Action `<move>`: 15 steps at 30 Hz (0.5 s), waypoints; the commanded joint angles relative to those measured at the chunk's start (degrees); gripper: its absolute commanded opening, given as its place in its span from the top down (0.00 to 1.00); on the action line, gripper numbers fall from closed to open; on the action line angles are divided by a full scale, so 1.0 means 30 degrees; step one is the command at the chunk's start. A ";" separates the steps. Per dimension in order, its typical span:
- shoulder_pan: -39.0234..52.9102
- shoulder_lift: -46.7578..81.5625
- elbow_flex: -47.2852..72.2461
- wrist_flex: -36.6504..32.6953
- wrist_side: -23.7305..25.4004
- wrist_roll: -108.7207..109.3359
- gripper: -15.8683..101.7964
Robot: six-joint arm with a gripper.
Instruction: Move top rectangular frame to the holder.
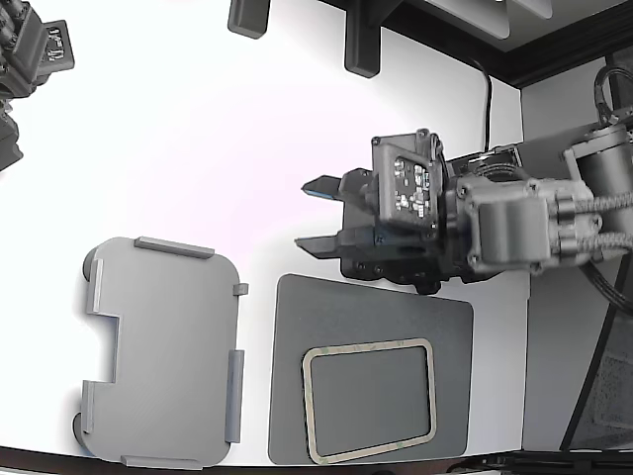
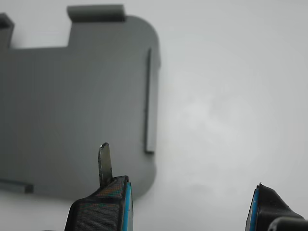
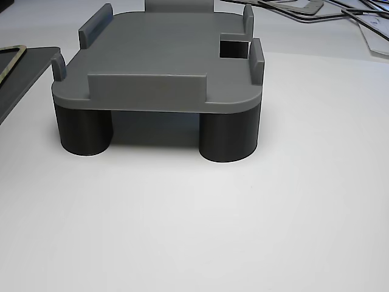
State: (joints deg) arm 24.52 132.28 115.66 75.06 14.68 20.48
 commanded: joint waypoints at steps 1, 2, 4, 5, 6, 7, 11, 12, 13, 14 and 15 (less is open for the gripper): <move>0.2373 -0.0586 -0.1113 0.0850 0.0879 0.2432 0.02; 0.3047 -0.0937 -0.1318 0.1230 0.1025 0.3193 0.02; 0.4277 -0.1758 -0.1787 0.2109 0.0908 0.4834 0.03; 0.4922 -0.2227 -0.1992 0.2490 0.0937 0.5713 0.02; 0.5596 -0.2695 -0.2139 0.2813 0.1084 0.6504 0.02; 0.6270 -0.3135 -0.2256 0.3105 0.1230 0.7207 0.02; 0.9141 -0.4248 -0.2432 0.3926 0.1670 1.0078 0.02; 0.9756 -0.4453 -0.2402 0.4014 0.1523 1.0693 0.02; 1.0371 -0.4746 -0.2402 0.4160 0.1318 1.1367 0.02; 1.0957 -0.5068 -0.2402 0.4307 0.1025 1.2070 0.02; 1.1543 -0.5391 -0.2432 0.4482 0.0732 1.2744 0.02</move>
State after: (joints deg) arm 55.20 116.46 110.04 88.07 17.84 53.44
